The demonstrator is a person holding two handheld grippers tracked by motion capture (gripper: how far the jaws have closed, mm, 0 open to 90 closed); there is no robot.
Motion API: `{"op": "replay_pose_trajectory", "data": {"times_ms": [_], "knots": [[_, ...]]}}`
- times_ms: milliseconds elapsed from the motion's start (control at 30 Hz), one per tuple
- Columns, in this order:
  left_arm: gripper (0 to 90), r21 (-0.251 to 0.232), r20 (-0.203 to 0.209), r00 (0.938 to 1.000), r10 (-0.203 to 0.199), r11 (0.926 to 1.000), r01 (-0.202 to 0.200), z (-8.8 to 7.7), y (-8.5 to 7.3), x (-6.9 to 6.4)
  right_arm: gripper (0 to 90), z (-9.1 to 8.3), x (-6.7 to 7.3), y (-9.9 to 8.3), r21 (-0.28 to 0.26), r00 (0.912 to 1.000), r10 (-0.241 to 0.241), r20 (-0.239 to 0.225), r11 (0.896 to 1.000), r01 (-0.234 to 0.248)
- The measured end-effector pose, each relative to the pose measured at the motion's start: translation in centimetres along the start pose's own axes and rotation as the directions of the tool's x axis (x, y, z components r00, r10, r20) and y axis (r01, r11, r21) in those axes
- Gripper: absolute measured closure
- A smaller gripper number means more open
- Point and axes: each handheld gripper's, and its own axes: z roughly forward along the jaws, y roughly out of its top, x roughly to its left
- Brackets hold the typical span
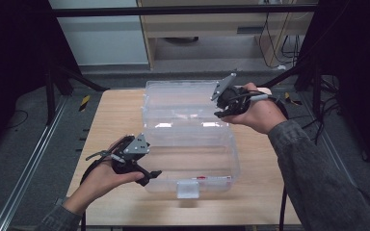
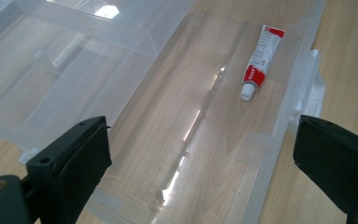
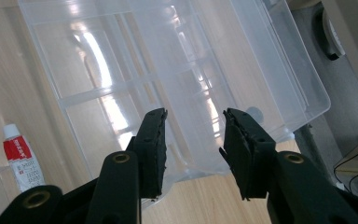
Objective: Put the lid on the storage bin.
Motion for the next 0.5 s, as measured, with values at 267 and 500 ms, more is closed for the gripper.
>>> {"op": "replay_pose_trajectory", "data": {"times_ms": [267,500], "knots": [[3.4,0.017,0.024,0.9993,0.030,0.9994,-0.031,1.2,-0.1,-0.6,59.4,1.9,0.1,0.7,0.031,0.9983,-0.051,-0.029,0.998,0.051],[3.5,0.030,0.048,0.9975,0.052,0.9981,-0.054,2.0,-0.3,-0.8,61.8,3.9,0.0,1.2,0.059,0.9929,-0.099,-0.065,0.993,0.103]]}}
